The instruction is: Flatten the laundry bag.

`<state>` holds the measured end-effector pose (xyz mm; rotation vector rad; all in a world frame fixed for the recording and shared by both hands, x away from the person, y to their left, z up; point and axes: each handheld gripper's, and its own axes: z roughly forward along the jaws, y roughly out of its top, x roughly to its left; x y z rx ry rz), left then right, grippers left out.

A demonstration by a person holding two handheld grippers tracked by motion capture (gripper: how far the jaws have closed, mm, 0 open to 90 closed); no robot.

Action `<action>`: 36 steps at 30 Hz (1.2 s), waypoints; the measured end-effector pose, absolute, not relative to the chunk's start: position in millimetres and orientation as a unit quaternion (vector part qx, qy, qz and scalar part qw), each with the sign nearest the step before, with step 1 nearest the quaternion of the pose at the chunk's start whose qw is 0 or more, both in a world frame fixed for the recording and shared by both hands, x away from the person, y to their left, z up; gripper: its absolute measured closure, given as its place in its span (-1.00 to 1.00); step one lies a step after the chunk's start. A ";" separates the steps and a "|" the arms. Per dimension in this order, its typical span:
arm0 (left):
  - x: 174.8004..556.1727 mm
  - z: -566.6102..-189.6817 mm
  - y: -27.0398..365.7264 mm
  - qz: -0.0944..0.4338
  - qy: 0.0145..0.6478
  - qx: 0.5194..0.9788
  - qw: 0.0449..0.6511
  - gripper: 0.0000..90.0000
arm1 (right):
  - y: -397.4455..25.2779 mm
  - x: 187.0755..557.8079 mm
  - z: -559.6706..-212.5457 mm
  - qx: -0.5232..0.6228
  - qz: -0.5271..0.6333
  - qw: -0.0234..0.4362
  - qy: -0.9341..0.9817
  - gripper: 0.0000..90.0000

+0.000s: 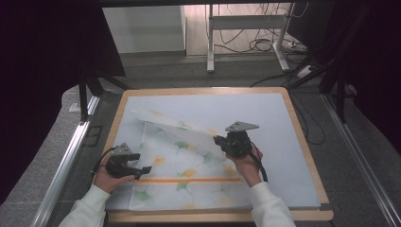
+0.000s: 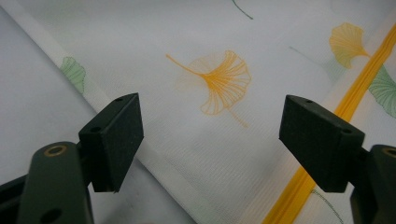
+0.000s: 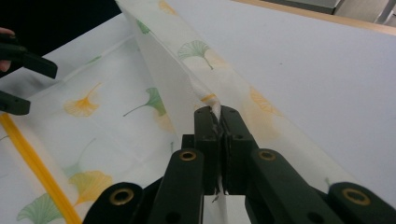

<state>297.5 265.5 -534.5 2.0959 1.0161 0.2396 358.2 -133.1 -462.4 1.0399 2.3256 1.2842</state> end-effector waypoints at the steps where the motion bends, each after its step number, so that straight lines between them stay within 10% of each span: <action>1: 297.5 -534.5 265.4 0.094 0.400 0.824 0.390 -0.52 | -134.3 359.3 -462.3 0.364 0.445 0.144 0.805 0.91; 36: 298.9 -536.0 264.6 0.091 0.398 0.828 0.385 -0.52 | -170.2 419.6 -469.2 0.429 0.436 0.172 0.773 0.91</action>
